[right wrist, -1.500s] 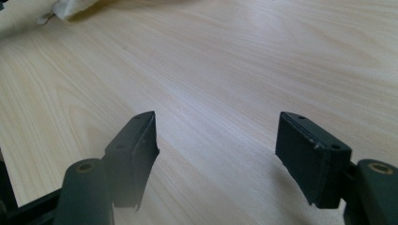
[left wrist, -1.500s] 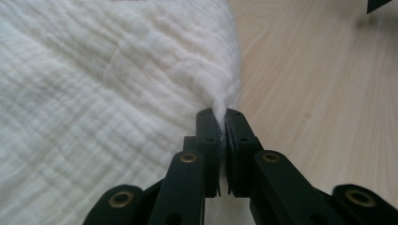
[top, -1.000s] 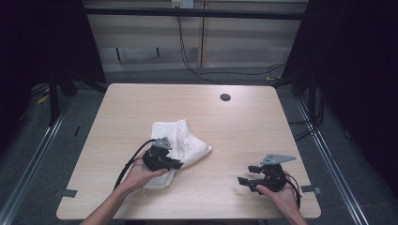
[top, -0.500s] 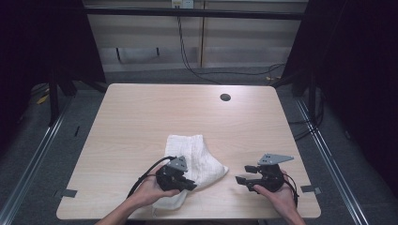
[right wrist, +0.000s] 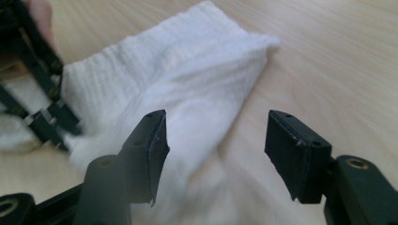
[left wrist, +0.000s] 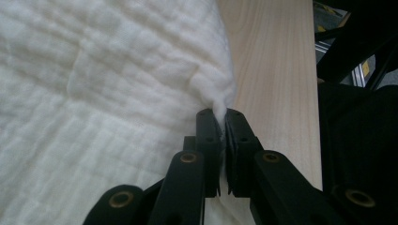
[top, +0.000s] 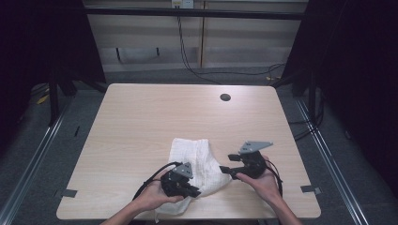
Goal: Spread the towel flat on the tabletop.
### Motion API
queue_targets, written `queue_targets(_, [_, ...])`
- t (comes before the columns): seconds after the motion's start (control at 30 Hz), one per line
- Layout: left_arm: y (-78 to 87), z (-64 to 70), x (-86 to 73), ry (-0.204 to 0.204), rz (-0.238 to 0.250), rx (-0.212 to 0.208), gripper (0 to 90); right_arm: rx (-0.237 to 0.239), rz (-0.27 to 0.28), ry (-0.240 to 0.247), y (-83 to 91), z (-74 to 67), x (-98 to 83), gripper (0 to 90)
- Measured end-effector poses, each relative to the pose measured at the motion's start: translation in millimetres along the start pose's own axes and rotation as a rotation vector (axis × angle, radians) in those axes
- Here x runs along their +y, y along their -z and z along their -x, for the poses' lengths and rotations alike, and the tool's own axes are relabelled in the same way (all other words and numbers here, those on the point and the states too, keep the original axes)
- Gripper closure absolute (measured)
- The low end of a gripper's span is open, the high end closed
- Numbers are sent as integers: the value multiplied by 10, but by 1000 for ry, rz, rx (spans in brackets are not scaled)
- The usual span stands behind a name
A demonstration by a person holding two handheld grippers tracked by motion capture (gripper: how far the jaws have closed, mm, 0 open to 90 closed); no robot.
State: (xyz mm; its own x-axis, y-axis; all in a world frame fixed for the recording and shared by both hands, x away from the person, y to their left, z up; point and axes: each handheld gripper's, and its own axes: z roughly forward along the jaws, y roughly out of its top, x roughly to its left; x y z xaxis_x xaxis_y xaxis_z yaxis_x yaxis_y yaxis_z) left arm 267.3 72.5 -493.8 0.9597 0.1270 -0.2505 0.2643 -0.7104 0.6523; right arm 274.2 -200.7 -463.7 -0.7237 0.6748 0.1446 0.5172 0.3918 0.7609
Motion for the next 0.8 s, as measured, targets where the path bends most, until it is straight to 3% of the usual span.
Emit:
queue_targets(0.1, [15,26,-51,9,13,-23,857,14,-4,20,-211,18,178,383])
queue_targets(0.17, [55,29,-62,-13,-22,-21,857,18,-16,42,-337,19,245,378])
queue_targets(0.2, [39,43,-74,-7,8,-22,856,16,-32,47,-427,20,274,376])
queue_targets(0.33, [46,41,-76,-17,-1,-22,855,30,-91,43,-682,43,245,395])
queue_targets(0.4, [64,44,-81,-16,-7,-19,851,35,-118,65,-747,36,208,489])
queue_targets(0.43, [70,42,-86,-25,-4,-13,851,33,-120,70,-762,39,198,505])
queue_targets(0.53, [105,3,-104,-27,-16,-12,850,-18,-120,101,-744,24,188,704])
queue_targets(0.67, [143,-9,-126,-16,-14,6,850,-7,-112,67,-654,60,141,900])
queue_targets(0.8, [159,-43,-146,1,0,11,843,-10,-113,42,-492,101,35,900])
